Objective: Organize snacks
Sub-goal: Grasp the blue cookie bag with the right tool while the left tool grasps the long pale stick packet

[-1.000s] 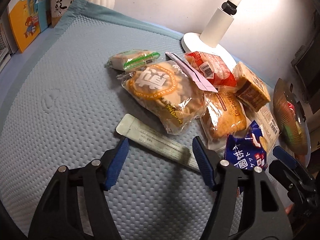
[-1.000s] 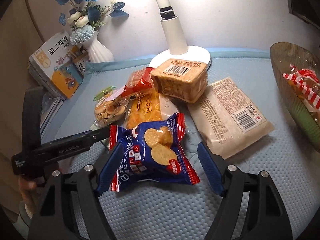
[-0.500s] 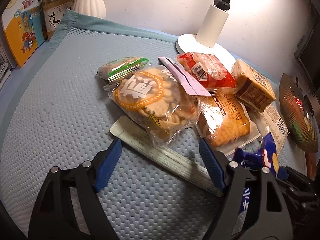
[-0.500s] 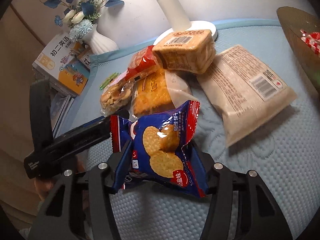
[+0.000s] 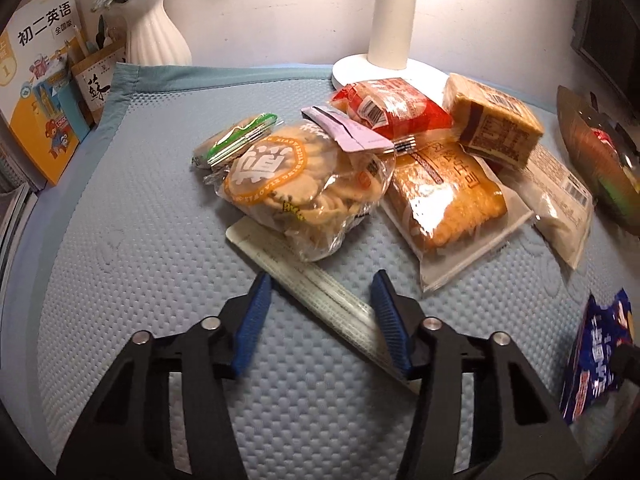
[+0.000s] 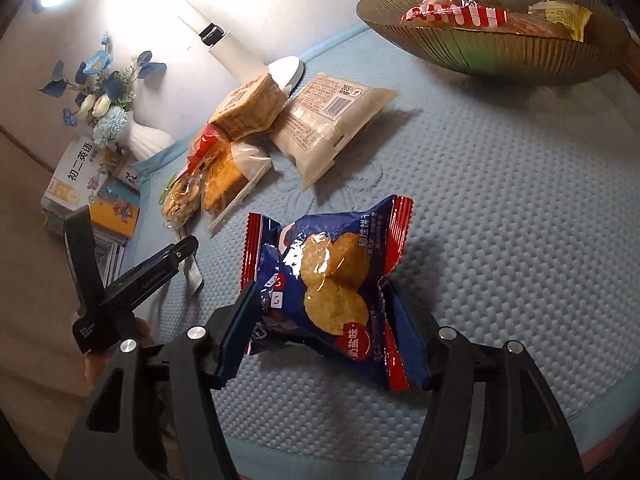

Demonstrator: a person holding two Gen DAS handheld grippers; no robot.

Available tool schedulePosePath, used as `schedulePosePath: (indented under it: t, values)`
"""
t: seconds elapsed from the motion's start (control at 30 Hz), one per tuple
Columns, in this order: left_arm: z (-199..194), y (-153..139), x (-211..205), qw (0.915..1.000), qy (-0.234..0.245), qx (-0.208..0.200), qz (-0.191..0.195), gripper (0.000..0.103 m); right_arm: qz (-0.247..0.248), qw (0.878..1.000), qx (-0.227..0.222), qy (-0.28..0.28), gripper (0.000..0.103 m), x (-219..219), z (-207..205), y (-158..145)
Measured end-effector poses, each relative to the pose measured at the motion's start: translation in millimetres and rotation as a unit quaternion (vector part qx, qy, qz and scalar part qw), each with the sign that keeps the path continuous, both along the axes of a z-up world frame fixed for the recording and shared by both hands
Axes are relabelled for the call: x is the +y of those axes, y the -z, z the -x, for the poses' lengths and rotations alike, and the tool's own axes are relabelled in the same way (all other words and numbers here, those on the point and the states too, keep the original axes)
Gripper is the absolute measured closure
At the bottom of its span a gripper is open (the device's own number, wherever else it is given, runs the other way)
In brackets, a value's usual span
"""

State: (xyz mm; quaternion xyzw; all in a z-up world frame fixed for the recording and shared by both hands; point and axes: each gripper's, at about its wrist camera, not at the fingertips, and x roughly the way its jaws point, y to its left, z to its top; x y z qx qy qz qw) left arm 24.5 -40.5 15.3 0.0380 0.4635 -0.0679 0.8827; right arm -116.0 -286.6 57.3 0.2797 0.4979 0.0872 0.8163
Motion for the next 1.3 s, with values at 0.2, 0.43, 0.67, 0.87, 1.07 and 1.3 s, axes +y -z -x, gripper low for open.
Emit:
schedulePosePath:
  t: [0.2,0.43,0.67,0.87,1.07,1.3]
  values:
    - [39.4,-2.8,40.8,0.9990,0.038,0.003,-0.025,0.063,-0.002,0.996,-0.011,-0.083,0.040,34.9,18.7,-11.5]
    - [57.9,-13.9,64.2,0.9972,0.074,0.001,0.009,0.060,0.094,0.990,-0.032,-0.103,0.023,42.3,34.9,-24.9]
    - [31.0,0.1,41.5,0.9969,0.077,0.000,0.018,0.055,0.141,0.982,-0.067,-0.103,0.008,37.0,12.9,-30.8]
    - [29.0,4.1,46.0,0.9971,0.071,-0.016,0.021,0.060,0.143,0.977,-0.076,-0.141,0.007,49.3,-12.5,-6.6]
    - [28.8,4.9,52.4,0.9977,0.058,-0.021,0.029,0.073,0.112,0.980,-0.085,-0.142,0.007,45.1,-16.1,12.1]
    - [29.8,5.0,48.8,0.9981,0.053,-0.026,0.016,0.075,0.127,0.978,-0.093,-0.138,0.010,49.1,-13.2,9.7]
